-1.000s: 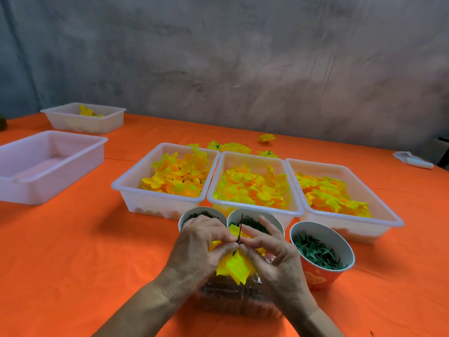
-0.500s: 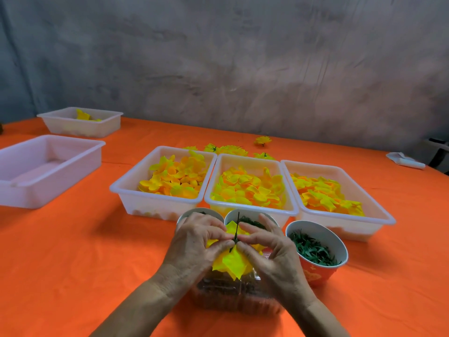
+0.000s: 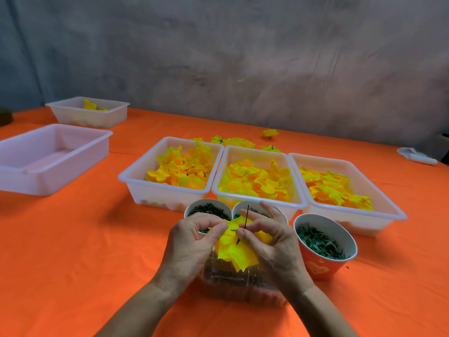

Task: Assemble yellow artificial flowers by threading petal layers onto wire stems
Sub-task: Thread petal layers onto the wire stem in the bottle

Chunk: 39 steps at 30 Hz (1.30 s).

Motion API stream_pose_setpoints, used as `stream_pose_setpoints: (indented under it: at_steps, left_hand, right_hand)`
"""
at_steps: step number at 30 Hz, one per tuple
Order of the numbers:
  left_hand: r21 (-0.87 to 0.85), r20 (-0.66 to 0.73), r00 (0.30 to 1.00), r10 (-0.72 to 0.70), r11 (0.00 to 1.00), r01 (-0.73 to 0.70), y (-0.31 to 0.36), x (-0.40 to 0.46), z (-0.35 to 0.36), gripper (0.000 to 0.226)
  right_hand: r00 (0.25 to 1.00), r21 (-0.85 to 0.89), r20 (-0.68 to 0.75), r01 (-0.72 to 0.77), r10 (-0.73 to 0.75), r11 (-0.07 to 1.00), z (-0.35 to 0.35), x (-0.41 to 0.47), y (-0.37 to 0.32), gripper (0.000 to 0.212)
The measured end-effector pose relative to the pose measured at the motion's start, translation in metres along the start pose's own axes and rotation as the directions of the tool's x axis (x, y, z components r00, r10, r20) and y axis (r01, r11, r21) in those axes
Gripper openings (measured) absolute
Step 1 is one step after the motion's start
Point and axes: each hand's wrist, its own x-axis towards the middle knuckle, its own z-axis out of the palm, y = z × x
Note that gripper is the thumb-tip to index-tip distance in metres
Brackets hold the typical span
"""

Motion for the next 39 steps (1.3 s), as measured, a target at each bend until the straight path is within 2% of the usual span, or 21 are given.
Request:
stream_pose_setpoints:
  at_steps: [5,10,14,18,21,28,31,35,39]
  left_hand:
    - [0.005,-0.030,0.999,-0.031,0.999,0.031,0.002,-0.001,0.003,0.015]
    - [-0.056,-0.073,0.991,-0.113,0.992,0.109,0.002,-0.006,-0.002,0.015]
    - [-0.045,-0.097,0.987,-0.129,0.991,0.125,0.001,-0.007,-0.007,0.013]
    - [-0.036,-0.090,0.987,-0.136,0.990,0.133,0.001,-0.006,-0.008,0.019]
    - [-0.001,-0.074,0.987,-0.139,0.990,0.140,-0.001,-0.006,-0.007,0.026]
    - [0.013,-0.055,0.985,-0.166,0.986,0.167,-0.002,-0.008,-0.003,0.031]
    - [-0.018,-0.072,0.978,-0.197,0.980,0.196,-0.002,-0.006,-0.002,0.025]
    - [-0.017,0.007,0.983,-0.183,0.983,0.183,0.002,-0.007,-0.001,0.017]
    - [-0.072,0.074,0.987,-0.146,0.986,0.151,0.010,-0.003,0.003,0.014]
  right_hand:
    - [0.999,-0.054,-0.030,0.024,-0.026,0.998,0.002,0.000,0.003,0.012]
    - [1.000,-0.108,-0.021,0.019,-0.021,0.994,-0.001,-0.005,-0.004,0.030]
    - [1.000,-0.138,0.020,-0.010,0.012,0.990,-0.004,-0.004,-0.009,0.019]
    - [1.000,-0.058,0.011,-0.028,0.028,0.998,-0.004,-0.001,-0.013,0.007]
    - [1.000,0.089,-0.009,-0.011,0.011,0.996,-0.005,0.002,-0.018,0.015]
    - [1.000,0.112,-0.014,-0.017,0.019,0.994,-0.006,0.005,-0.023,0.015]
    - [0.999,0.139,-0.027,-0.024,0.029,0.990,-0.008,0.009,-0.030,0.013]
    - [1.000,0.125,-0.017,-0.005,0.007,0.992,-0.013,0.016,-0.040,0.012]
    - [1.000,0.230,-0.019,-0.001,0.006,0.973,-0.017,0.024,-0.049,0.007]
